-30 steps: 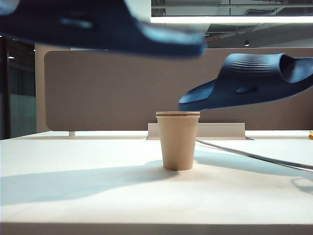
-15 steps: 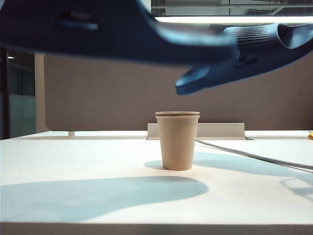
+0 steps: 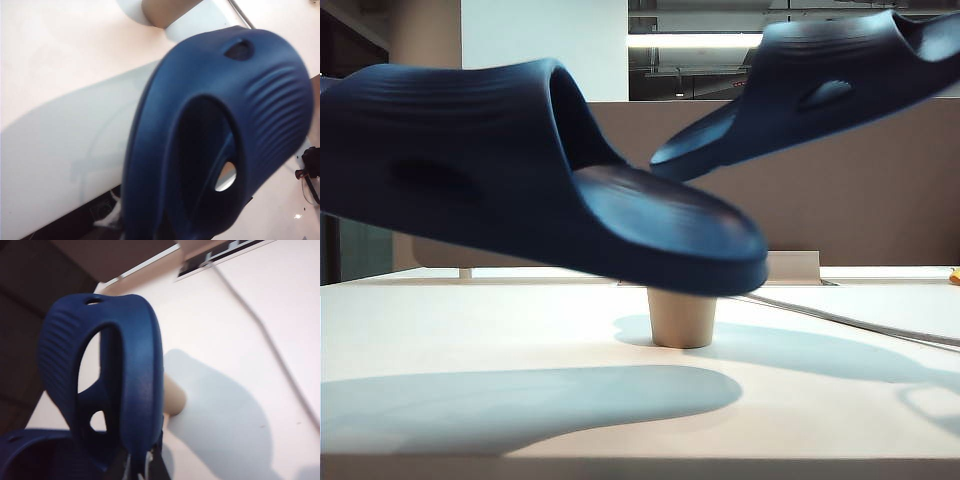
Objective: Interlock the pair of blue slippers on the table with their fronts facing up.
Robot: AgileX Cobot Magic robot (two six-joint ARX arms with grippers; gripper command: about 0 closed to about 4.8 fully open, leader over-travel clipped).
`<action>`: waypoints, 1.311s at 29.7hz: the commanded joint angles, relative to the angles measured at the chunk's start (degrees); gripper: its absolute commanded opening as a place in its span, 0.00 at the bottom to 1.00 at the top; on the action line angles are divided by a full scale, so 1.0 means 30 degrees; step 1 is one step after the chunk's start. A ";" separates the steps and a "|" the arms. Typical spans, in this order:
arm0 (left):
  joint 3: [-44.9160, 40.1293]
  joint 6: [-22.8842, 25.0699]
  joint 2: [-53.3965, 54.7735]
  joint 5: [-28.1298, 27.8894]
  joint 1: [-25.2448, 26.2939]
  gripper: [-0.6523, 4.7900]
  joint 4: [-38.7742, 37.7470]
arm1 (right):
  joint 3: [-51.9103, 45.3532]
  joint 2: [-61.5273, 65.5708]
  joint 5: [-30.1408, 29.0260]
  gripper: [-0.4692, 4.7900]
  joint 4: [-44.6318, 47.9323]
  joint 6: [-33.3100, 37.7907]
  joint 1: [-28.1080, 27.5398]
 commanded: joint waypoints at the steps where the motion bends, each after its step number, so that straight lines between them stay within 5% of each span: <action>1: 0.0146 0.0189 0.0328 -0.0044 -0.0182 0.11 0.0270 | 0.0226 -0.0546 -0.0867 0.09 -0.0466 -0.0051 0.0000; 33: 0.0160 0.0466 0.2331 -0.4481 0.0197 0.11 -0.0051 | 0.0219 -0.2550 -0.1246 0.09 -0.8532 -0.4626 0.1523; 39: 0.0160 0.0481 0.2951 -0.3526 0.0197 0.11 0.0029 | 0.0219 -0.2543 -0.1392 0.09 -0.9369 -0.5042 0.1545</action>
